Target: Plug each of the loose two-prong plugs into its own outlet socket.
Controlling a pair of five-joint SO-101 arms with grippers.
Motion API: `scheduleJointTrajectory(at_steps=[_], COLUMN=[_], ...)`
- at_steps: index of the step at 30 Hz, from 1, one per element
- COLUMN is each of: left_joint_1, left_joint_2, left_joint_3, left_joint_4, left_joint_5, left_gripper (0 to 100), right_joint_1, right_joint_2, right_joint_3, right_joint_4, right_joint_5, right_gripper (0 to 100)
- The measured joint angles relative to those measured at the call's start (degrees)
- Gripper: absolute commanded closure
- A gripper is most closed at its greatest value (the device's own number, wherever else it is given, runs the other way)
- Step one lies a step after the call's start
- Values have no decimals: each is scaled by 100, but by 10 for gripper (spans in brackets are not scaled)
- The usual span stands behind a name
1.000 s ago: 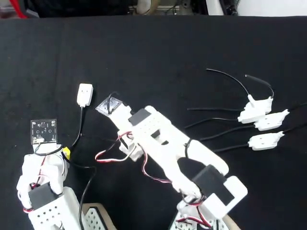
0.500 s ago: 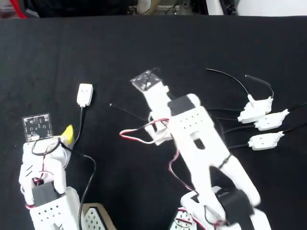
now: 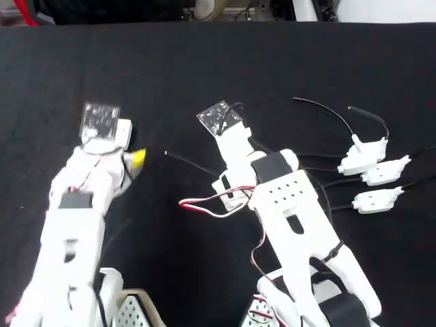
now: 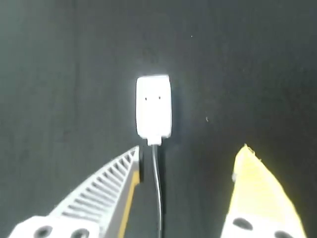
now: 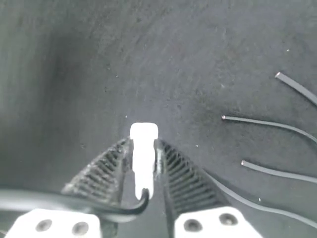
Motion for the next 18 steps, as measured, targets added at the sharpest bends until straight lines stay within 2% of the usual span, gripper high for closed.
scheduleJointTrajectory(at_steps=[8, 18], left_joint_1=[44, -273], left_joint_2=[3323, 3842], left_joint_3=[-2075, -2936], left_joint_4=[-273, 158], left_joint_5=[-9, 18], left_gripper=[702, 702], right_joint_1=[0, 0], right_joint_2=[0, 0], right_joint_3=[18, 229], right_joint_4=[-35, -677], right_joint_5=[-53, 44], right_gripper=[986, 986])
